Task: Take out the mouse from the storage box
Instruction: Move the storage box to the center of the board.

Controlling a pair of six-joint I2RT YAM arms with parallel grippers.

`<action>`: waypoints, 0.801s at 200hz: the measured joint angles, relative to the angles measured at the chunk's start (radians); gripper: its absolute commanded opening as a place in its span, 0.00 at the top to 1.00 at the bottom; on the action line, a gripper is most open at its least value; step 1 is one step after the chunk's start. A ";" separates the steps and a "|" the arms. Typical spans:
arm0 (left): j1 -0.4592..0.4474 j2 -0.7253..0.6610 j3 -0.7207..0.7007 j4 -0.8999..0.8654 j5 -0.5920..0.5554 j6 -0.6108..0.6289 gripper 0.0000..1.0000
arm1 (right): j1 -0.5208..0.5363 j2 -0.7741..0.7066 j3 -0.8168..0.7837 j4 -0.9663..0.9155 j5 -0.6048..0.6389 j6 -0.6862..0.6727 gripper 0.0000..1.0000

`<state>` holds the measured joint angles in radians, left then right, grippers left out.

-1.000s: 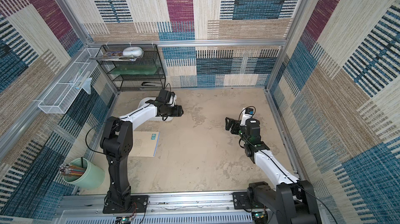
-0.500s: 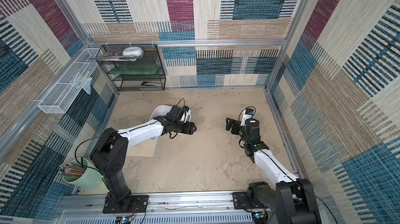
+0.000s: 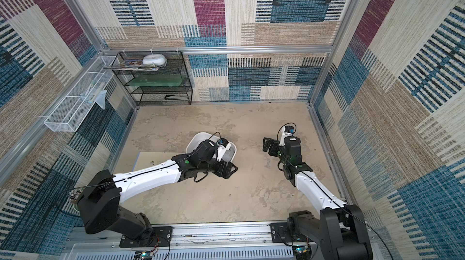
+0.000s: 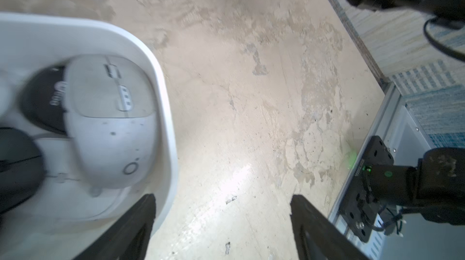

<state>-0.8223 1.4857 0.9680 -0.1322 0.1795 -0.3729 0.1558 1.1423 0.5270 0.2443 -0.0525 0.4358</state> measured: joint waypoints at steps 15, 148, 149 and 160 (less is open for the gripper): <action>0.064 -0.068 -0.002 -0.013 -0.033 0.011 0.03 | 0.022 0.000 0.022 -0.029 -0.014 0.000 0.01; 0.642 0.233 0.003 0.188 0.240 -0.278 0.11 | 0.426 0.126 0.078 -0.102 -0.128 0.233 0.02; 0.642 0.233 0.003 0.190 0.242 -0.278 0.11 | 0.426 0.129 0.078 -0.100 -0.129 0.235 0.02; 0.634 0.232 -0.006 0.214 0.263 -0.278 0.11 | 0.437 0.161 0.085 -0.085 -0.140 0.247 0.02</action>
<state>-0.1883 1.7176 0.9619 0.0814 0.4423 -0.6506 0.5930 1.3033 0.6117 0.1593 -0.1921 0.6830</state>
